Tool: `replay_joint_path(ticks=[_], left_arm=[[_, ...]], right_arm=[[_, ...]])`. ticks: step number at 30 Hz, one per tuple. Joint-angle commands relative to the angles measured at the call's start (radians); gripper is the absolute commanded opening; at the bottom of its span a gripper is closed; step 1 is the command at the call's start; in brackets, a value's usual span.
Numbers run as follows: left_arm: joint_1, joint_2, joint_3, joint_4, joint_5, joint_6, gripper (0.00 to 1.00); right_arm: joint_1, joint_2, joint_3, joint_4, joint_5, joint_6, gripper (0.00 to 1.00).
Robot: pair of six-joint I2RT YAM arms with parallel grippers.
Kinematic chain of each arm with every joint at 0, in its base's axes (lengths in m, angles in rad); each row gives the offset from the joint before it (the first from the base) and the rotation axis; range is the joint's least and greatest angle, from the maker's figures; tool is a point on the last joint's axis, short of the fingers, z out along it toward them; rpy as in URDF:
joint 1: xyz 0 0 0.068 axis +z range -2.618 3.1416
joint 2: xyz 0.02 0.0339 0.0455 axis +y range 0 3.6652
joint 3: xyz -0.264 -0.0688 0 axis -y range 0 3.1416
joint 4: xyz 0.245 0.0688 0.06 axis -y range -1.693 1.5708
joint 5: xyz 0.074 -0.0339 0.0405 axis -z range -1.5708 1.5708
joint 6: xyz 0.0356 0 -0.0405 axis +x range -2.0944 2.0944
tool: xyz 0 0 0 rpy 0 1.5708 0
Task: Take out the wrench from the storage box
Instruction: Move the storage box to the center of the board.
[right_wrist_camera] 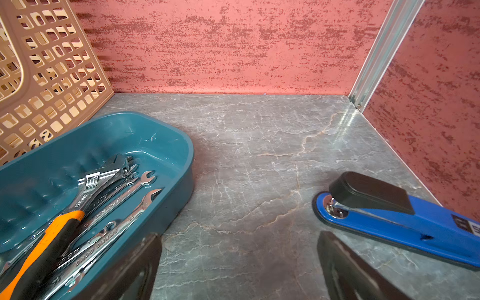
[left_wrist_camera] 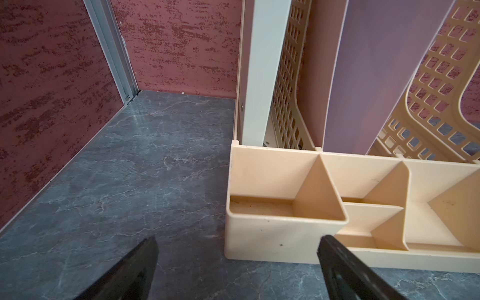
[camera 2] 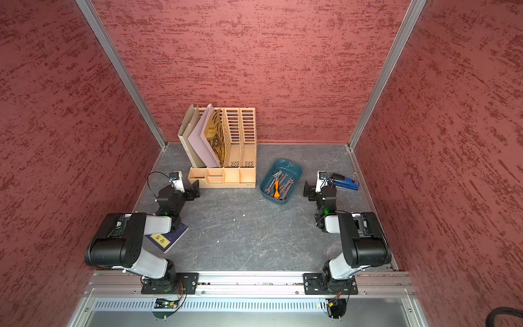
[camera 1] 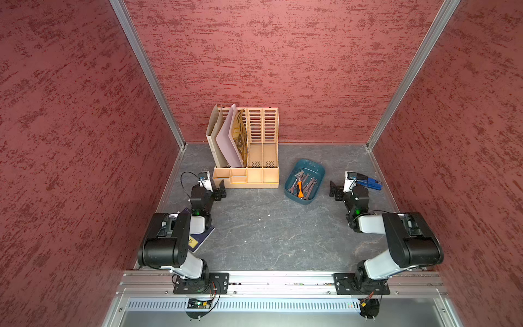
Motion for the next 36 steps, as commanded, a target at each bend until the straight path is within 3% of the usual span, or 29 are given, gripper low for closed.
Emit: replay_joint_path(ticks=[1, 14, 20, 22, 25, 28, 32, 36], left_arm=[[0.001, 0.0, 0.012, -0.004, 0.014, 0.009, 1.0], [0.01, -0.011, -0.014, 0.037, 0.005, -0.008, 1.0], [-0.024, -0.249, -0.129, 0.045, -0.068, 0.008, 1.0], [-0.052, -0.362, -0.106, -0.084, -0.109, 0.0, 1.0], [-0.068, -0.476, -0.058, -0.232, -0.114, -0.104, 1.0], [-0.107, -0.543, 0.008, -0.377, -0.113, -0.192, 1.0], [-0.146, -0.572, 0.179, -0.729, -0.099, -0.341, 1.0], [-0.147, -0.542, 0.35, -1.006, -0.003, -0.449, 1.0]], right_arm=[[-0.003, 0.001, -0.006, 0.039, -0.015, 0.009, 0.98], [-0.003, 0.0, -0.011, 0.046, -0.011, 0.009, 0.99], [-0.004, -0.166, -0.036, -0.041, 0.043, 0.027, 0.99], [-0.002, -0.261, -0.008, -0.168, 0.074, 0.045, 0.98], [-0.004, -0.393, 0.109, -0.474, 0.152, 0.198, 0.99], [-0.003, -0.45, 0.275, -0.809, 0.135, 0.362, 0.98], [-0.003, -0.414, 0.536, -1.216, -0.03, 0.479, 0.98], [-0.003, -0.348, 0.688, -1.435, -0.259, 0.502, 0.98]])
